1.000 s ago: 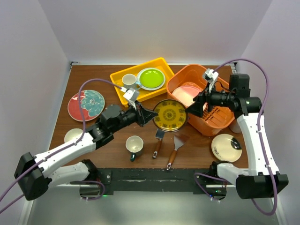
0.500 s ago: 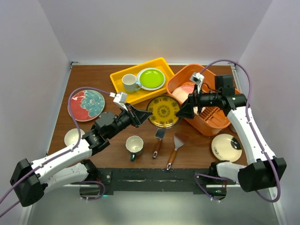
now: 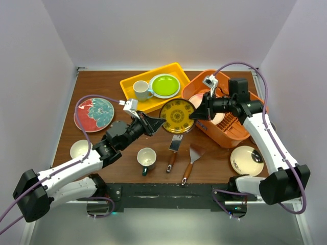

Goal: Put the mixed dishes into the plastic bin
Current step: Pick up the plate from the corner of the board, then place the plate in the plastic bin.

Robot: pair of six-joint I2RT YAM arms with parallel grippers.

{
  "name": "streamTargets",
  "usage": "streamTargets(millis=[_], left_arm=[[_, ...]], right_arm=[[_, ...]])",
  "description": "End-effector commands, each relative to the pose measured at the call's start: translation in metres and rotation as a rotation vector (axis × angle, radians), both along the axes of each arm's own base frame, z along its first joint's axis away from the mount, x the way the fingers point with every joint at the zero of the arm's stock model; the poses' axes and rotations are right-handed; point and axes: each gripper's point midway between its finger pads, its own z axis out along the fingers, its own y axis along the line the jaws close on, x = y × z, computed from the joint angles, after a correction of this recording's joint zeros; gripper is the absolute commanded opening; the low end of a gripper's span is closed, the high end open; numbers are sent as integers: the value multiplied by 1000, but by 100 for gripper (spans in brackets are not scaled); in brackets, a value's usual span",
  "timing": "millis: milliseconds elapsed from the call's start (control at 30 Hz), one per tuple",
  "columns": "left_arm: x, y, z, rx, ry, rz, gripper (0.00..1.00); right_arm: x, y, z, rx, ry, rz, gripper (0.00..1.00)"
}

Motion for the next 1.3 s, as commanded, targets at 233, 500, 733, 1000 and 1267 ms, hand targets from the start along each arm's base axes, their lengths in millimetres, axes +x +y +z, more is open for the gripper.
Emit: streamTargets(millis=[233, 500, 733, 1000, 1267], left_arm=[[-18, 2, 63, -38, -234, -78, 66], [-12, 43, 73, 262, -359, 39, 96], [0, 98, 58, 627, -391, 190, 97], [0, 149, 14, 874, -390, 307, 98], [-6, 160, 5, 817, -410, 363, 100]], right_arm=[[25, -12, 39, -31, -187, 2, 0], [52, -64, 62, -97, -324, -107, 0], [77, -128, 51, -279, -350, -277, 0], [92, -183, 22, -524, -320, -363, 0], [92, -211, -6, -711, -272, -327, 0]])
